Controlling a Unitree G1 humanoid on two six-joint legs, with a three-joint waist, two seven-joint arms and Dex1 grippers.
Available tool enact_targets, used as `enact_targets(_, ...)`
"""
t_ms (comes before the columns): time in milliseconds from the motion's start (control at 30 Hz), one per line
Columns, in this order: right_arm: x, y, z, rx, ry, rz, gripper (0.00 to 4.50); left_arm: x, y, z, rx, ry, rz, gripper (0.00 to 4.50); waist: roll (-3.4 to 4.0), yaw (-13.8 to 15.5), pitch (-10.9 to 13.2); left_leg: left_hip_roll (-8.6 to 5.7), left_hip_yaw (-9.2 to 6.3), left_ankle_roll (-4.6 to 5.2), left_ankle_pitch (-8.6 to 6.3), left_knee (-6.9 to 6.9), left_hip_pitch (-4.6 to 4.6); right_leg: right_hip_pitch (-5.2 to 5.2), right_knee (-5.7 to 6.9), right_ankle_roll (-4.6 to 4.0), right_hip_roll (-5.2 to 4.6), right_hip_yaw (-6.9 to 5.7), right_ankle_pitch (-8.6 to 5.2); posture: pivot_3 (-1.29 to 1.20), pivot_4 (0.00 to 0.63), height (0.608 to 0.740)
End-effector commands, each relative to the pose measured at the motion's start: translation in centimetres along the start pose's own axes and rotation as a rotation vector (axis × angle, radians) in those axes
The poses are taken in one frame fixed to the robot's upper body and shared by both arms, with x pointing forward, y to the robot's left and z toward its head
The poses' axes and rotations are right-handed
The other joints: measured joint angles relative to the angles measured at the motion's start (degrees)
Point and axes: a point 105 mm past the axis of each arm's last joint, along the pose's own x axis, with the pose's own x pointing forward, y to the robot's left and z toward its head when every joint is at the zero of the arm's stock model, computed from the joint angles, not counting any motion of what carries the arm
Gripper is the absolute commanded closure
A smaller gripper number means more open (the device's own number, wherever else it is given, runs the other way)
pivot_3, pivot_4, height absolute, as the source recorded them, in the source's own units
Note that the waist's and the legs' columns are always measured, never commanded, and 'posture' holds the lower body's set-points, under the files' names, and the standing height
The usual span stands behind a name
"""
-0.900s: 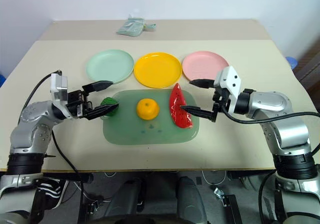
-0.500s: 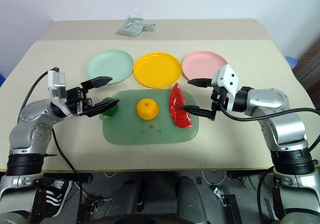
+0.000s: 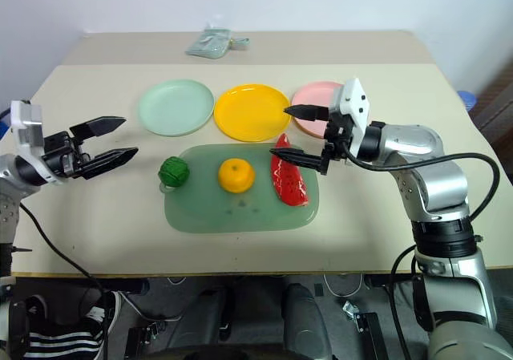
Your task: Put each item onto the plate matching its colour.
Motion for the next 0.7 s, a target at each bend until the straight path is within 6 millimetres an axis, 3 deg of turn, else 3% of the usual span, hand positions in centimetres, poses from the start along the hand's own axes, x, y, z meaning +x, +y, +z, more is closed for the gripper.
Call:
enact_targets(33, 1.5, 1.1, 1.5, -0.049, 0.046, 0.059, 0.02, 0.7, 0.0, 0.1, 0.047, 0.029, 0.025, 0.0, 0.0, -0.2, 0.0, 0.0, -0.01, 0.0, 0.0, 0.0, 0.0, 0.0, 0.01, 0.0, 0.01, 0.0, 0.0, 0.0, 0.15, 0.74)
enact_targets(300, 2.3, 2.2, 4.0, -0.133, 0.127, 0.112, 0.02, 2.2, -1.9, -3.3, 0.058, 0.131, -0.024, 0.0, 0.01, -0.34, 0.01, 0.02, 0.01, 0.0, 0.0, -0.07, -0.01, -0.08, 0.01, -0.02, 0.03, 0.01, 0.0, 0.0, 0.15, 0.74)
enact_targets(467, 1.7, 2.6, 5.1, -0.117, 0.065, 0.106, 0.02, 2.5, -0.8, -4.9, 0.082, 0.193, 0.016, 0.0, 0.0, -0.16, 0.0, 0.01, 0.02, 0.0, 0.0, -0.05, -0.01, -0.06, 0.0, -0.02, 0.01, 0.01, 0.0, 0.0, 0.15, 0.74)
enact_targets(700, 1.4, 3.0, 4.6, -0.106, 0.041, 0.075, 0.02, 3.8, -0.5, -6.2, 0.087, 0.2, 0.038, 0.0, 0.0, -0.19, 0.0, 0.01, 0.03, 0.0, 0.0, -0.05, -0.01, -0.05, 0.0, -0.01, 0.01, 0.0, 0.0, 0.0, 0.15, 0.74)
